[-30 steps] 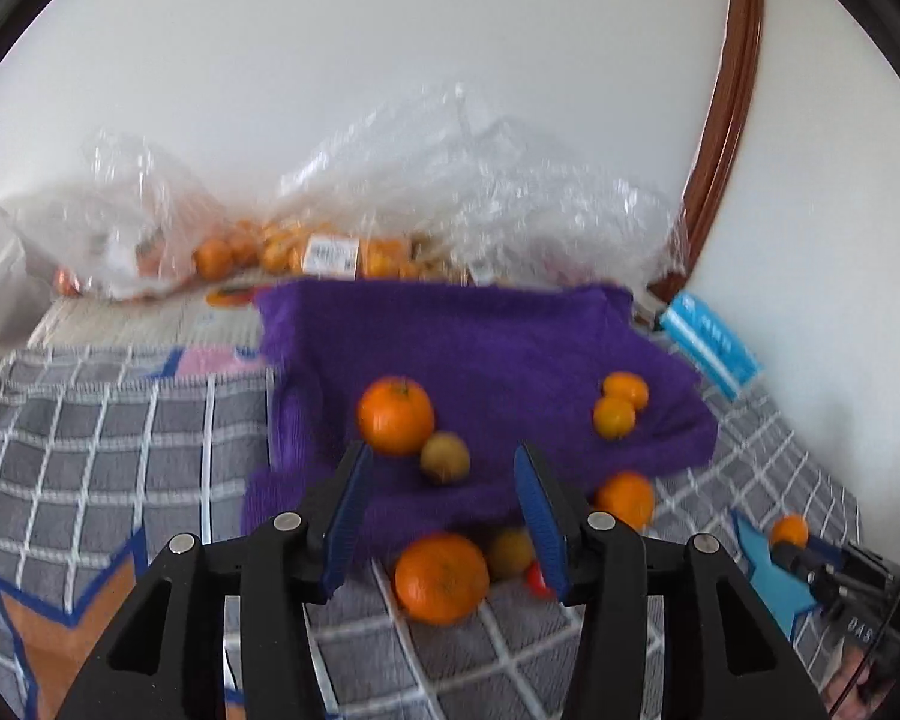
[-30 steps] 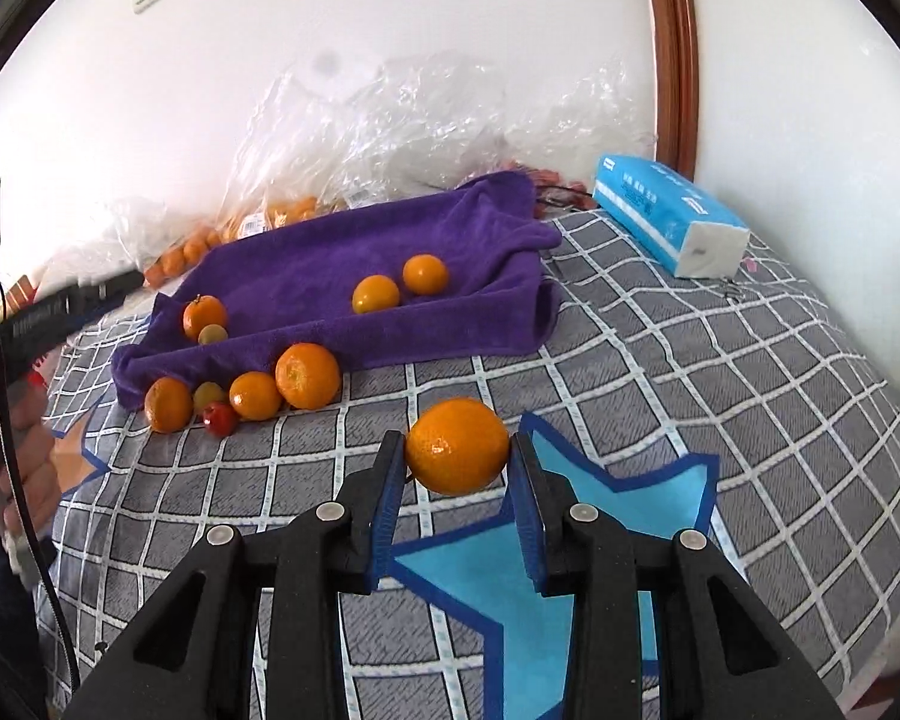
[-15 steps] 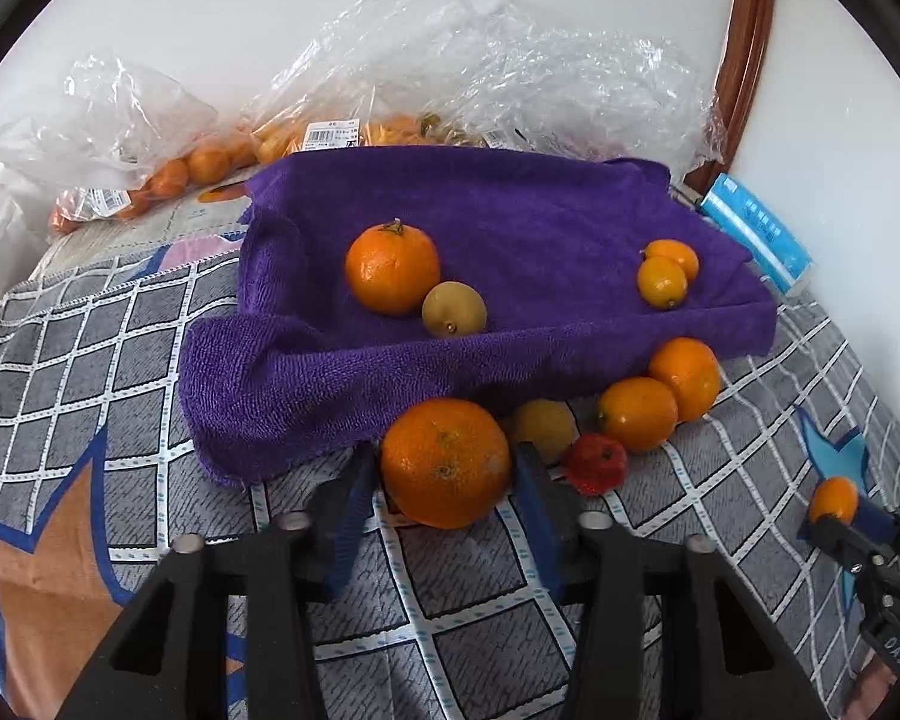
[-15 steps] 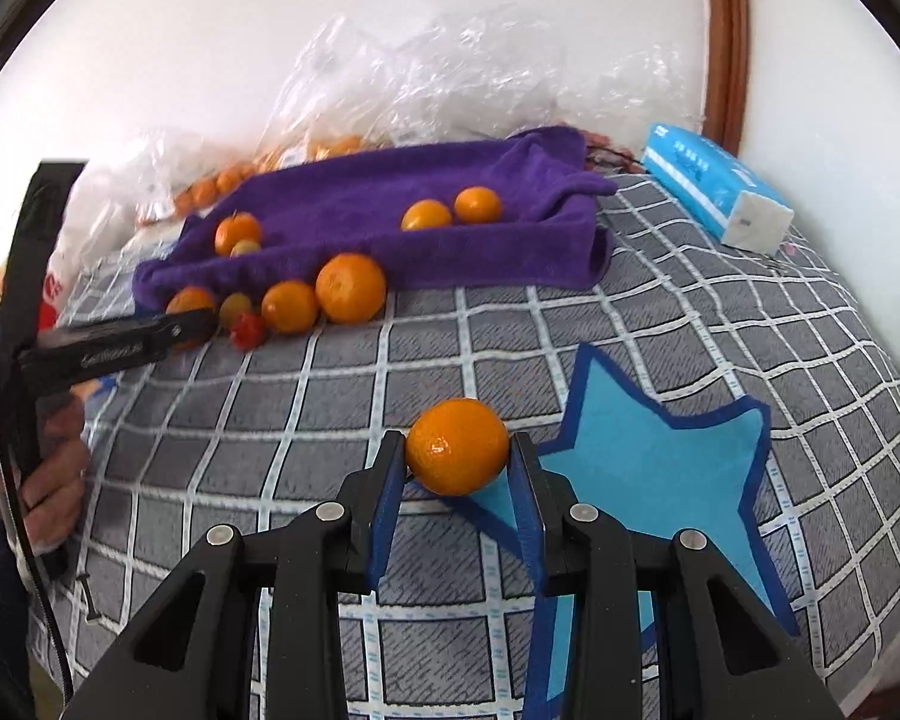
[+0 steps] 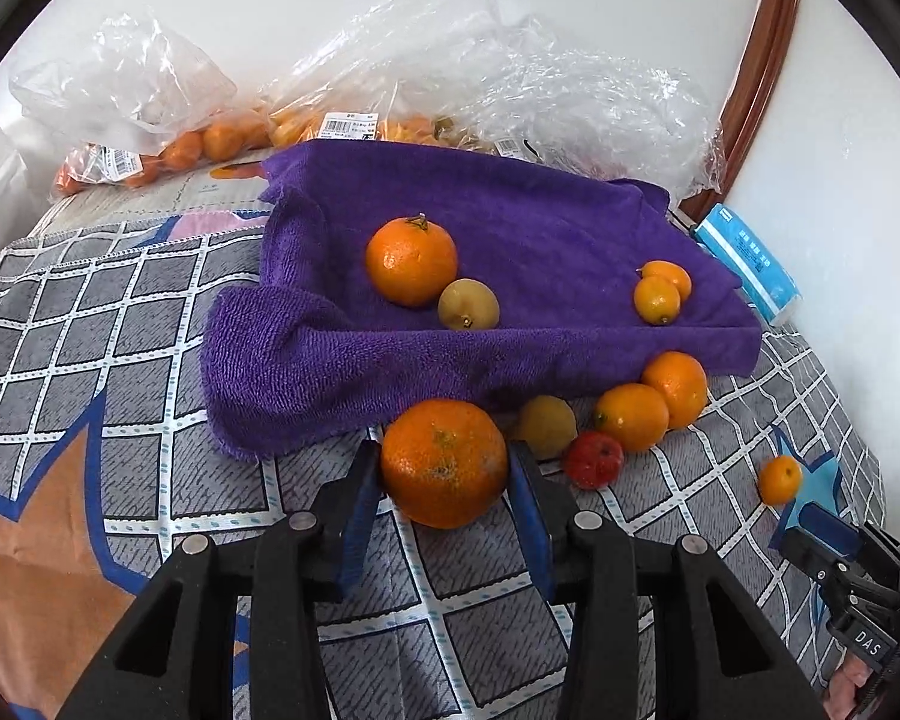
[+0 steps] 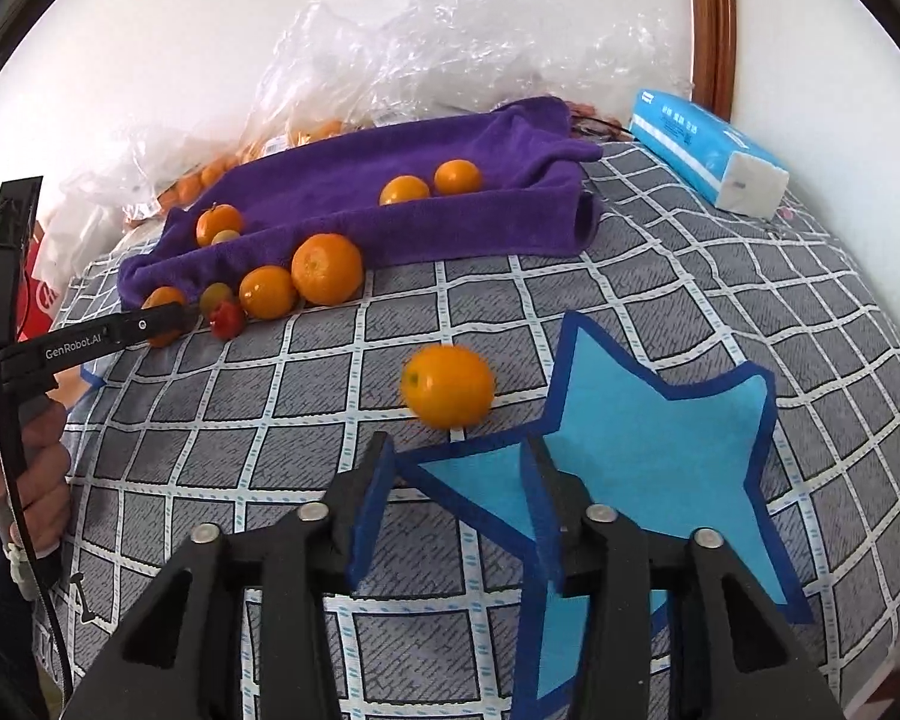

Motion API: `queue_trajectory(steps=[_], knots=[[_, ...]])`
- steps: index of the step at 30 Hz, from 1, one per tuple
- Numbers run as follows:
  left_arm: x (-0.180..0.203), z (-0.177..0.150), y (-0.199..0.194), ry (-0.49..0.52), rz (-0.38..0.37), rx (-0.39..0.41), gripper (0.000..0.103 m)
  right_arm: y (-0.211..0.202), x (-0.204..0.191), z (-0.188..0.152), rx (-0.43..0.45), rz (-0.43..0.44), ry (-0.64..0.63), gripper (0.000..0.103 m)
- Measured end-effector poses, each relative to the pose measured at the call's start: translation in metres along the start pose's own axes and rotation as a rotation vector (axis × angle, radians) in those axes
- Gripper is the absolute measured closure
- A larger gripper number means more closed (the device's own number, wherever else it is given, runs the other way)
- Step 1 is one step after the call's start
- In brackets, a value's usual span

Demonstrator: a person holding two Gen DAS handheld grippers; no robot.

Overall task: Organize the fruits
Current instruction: 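Grasp the large tangerine on the bed cover with left tool while right tool holds its orange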

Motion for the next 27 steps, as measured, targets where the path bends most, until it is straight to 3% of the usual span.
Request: queue_trajectory(steps=[6, 16, 18, 19, 22, 27], knots=[[-0.002, 0.000, 0.000, -0.009, -0.004, 0.000, 0.063, 0.004, -0.001, 0.010, -0.031, -0.022, -0.001, 0.055], [-0.002, 0.000, 0.000, -0.006, -0.005, -0.001, 0.063, 0.035, -0.022, 0.044, 0.024, -0.063, -0.102, 0.052], [-0.002, 0.001, 0.000, -0.011, -0.010, -0.002, 0.063, 0.045, -0.024, 0.047, -0.001, -0.115, -0.111, 0.069], [-0.003, 0.002, 0.000, -0.013, -0.013, -0.001, 0.063, 0.046, -0.024, 0.049, 0.003, -0.117, -0.105, 0.069], [-0.003, 0.002, 0.000, -0.016, -0.018, 0.001, 0.063, 0.040, -0.023, 0.053, 0.033, -0.040, -0.078, 0.069], [-0.004, 0.003, 0.000, -0.026, -0.029, 0.008, 0.063, 0.038, -0.021, 0.054, 0.066, -0.003, -0.068, 0.069]])
Point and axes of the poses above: each gripper's, at about its wrist camera, not at the fingertips, and y roughly the way its jaws point, x to its right, z to its top, the point moved 3 cm from there along y, roughly the way its jaws point, and after that the axes turned 1 degree about -z, right-handed, at the moved point
